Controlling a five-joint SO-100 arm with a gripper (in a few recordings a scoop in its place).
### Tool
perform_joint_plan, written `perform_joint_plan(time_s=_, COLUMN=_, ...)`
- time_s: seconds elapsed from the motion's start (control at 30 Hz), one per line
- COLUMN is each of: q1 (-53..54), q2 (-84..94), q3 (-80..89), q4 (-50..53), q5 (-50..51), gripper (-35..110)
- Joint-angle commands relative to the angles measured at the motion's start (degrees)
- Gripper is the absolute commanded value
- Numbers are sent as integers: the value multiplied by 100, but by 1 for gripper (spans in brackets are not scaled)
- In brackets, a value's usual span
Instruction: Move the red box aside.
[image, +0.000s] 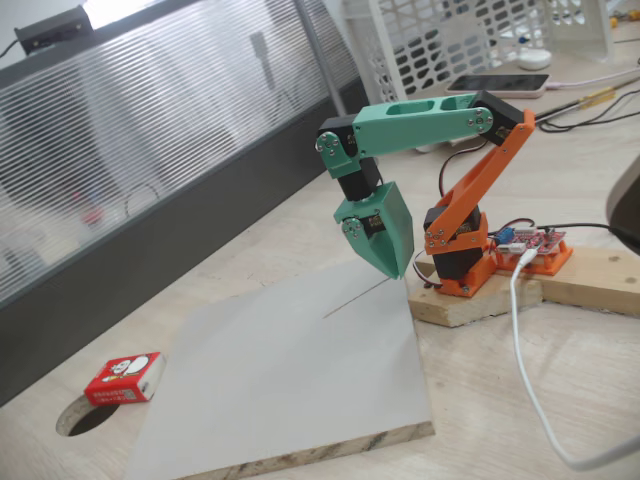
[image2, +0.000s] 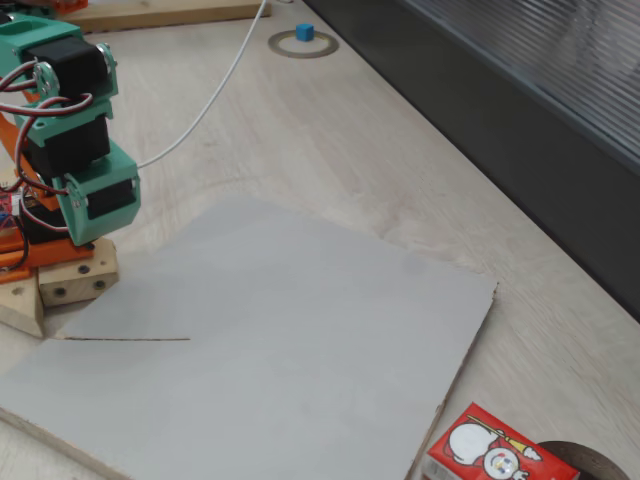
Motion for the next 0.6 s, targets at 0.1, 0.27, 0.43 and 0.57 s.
perform_joint_plan(time_s=0.1, q1=79, q2=132, q3=-35, q4=53, q5=70, gripper=4)
perform_joint_plan(time_s=0.27, q1=53, q2=132, q3=-35, q4=9, q5=70, gripper=4)
perform_joint_plan(time_s=0.43, q1=70, q2=132, q3=-35, q4=9, q5=70, gripper=4)
perform_joint_plan(time_s=0.57, q1=70, q2=132, q3=-35, q4=9, q5=70, gripper=4)
